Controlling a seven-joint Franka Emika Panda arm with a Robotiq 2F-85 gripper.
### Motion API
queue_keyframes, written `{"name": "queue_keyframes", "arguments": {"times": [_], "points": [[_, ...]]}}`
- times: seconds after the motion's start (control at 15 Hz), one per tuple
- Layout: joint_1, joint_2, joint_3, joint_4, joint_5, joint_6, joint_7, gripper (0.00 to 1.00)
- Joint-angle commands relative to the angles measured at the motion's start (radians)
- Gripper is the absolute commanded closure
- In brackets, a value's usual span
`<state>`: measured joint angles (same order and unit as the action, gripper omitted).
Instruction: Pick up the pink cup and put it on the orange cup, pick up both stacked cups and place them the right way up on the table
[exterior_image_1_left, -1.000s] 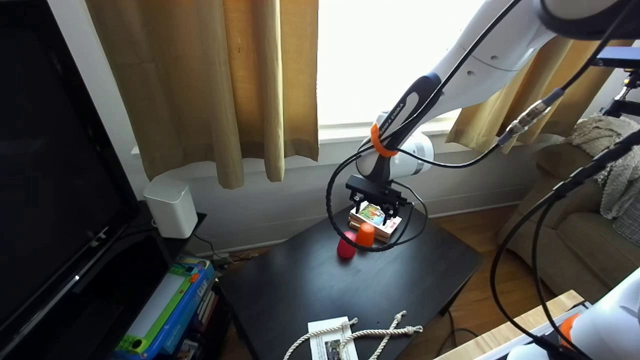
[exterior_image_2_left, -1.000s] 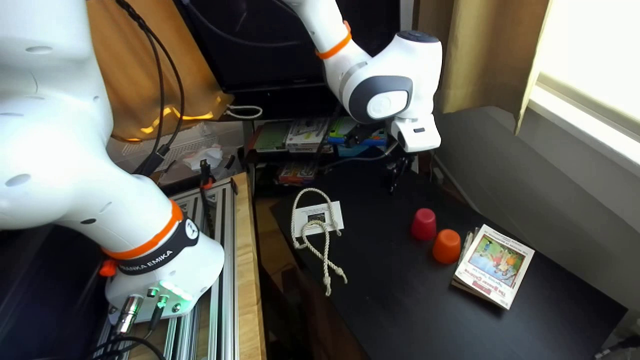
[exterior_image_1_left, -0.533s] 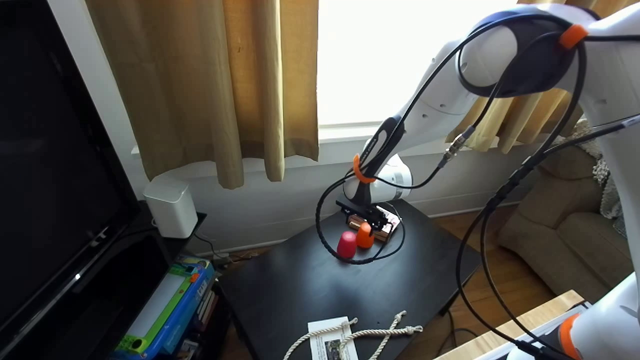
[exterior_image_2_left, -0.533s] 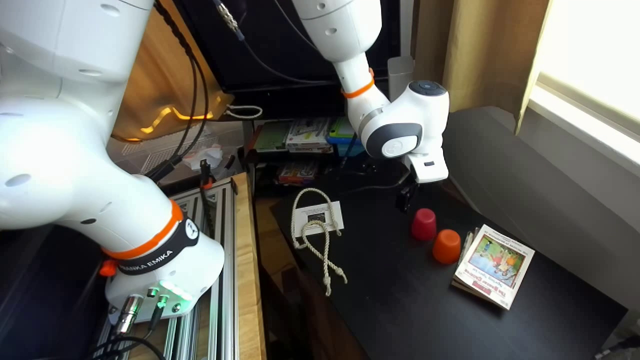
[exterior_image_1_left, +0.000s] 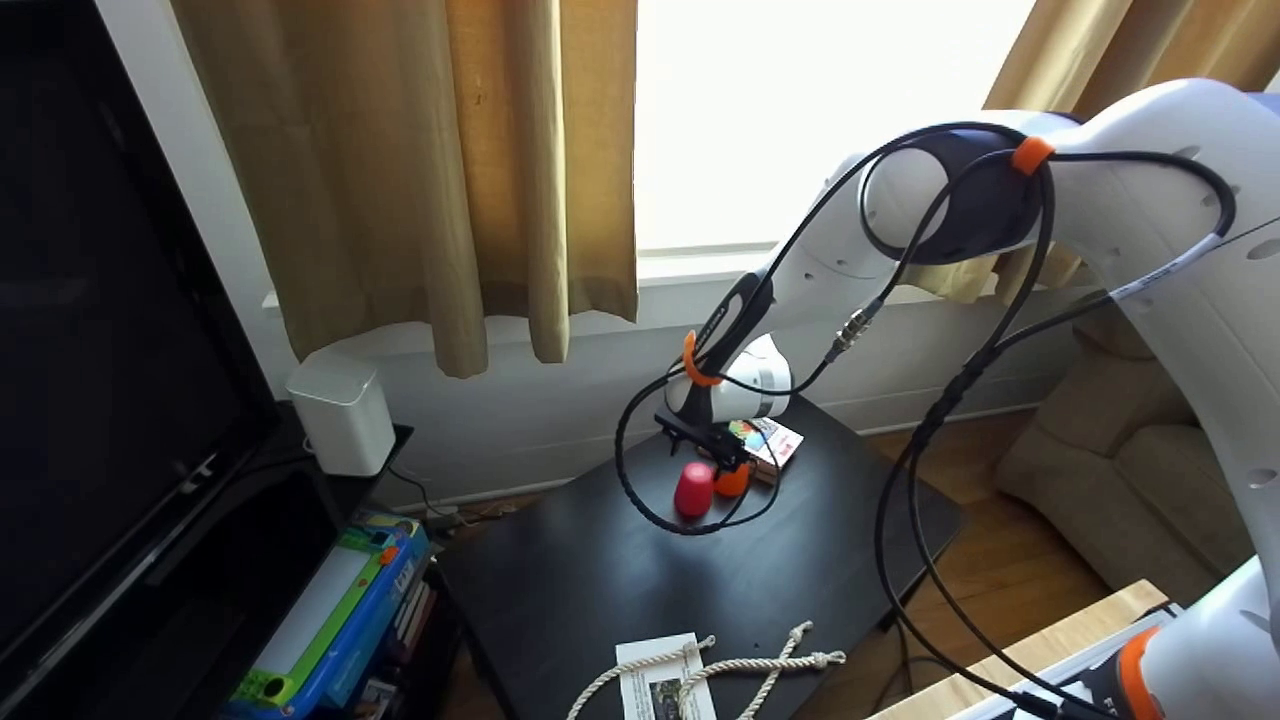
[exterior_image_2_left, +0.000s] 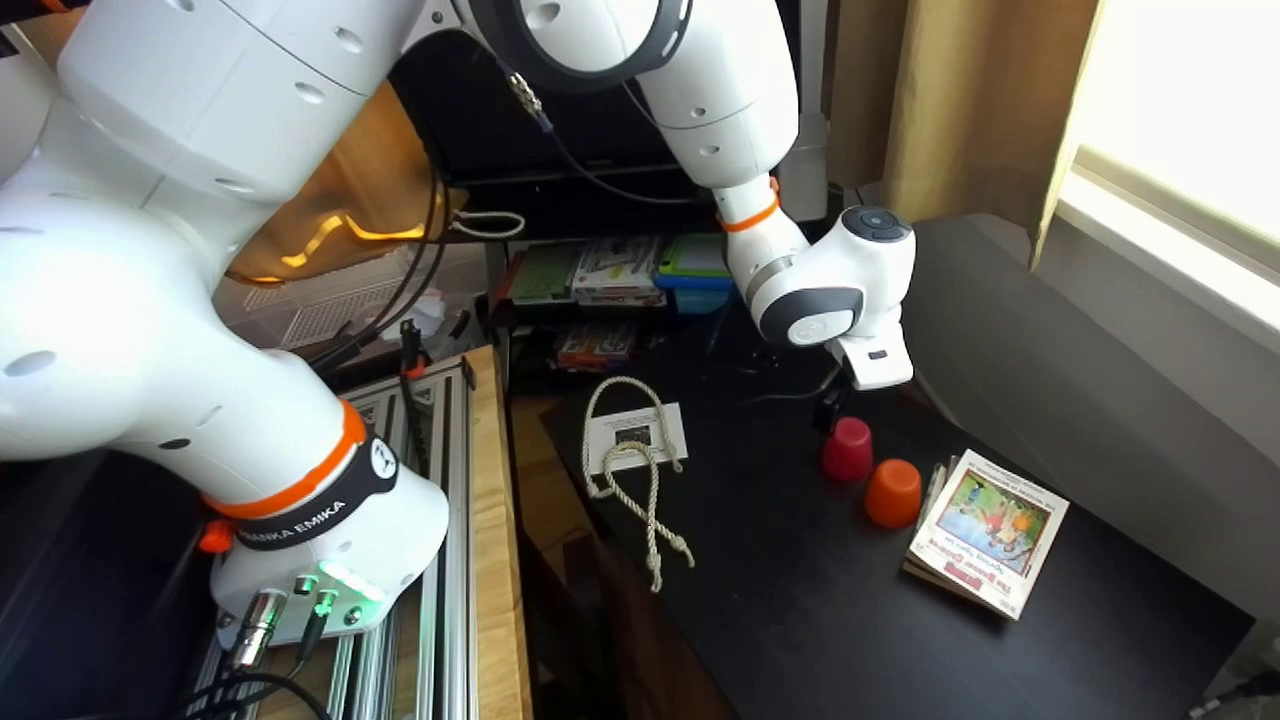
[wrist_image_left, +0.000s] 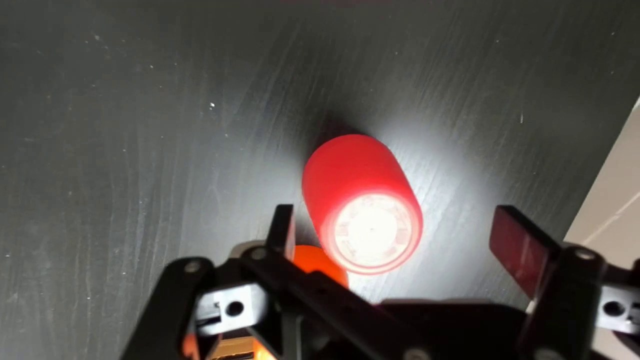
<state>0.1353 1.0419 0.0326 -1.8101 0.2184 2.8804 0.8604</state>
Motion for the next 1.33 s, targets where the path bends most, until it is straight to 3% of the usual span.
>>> {"name": "queue_keyframes", "arguments": {"times": [0.0, 0.6, 0.73, 1.0, 1.27], "points": [[-0.031, 0.080, 0.028, 0.092, 0.043, -0.003, -0.065, 0.00], [-0.057, 0.157, 0.039, 0.170, 0.103, -0.018, -0.107, 0.00], [-0.061, 0.163, 0.039, 0.173, 0.111, -0.030, -0.107, 0.26], [-0.042, 0.155, 0.006, 0.161, 0.118, -0.029, -0.086, 0.58], [-0.073, 0.098, 0.028, 0.110, 0.132, -0.018, -0.110, 0.58]]}}
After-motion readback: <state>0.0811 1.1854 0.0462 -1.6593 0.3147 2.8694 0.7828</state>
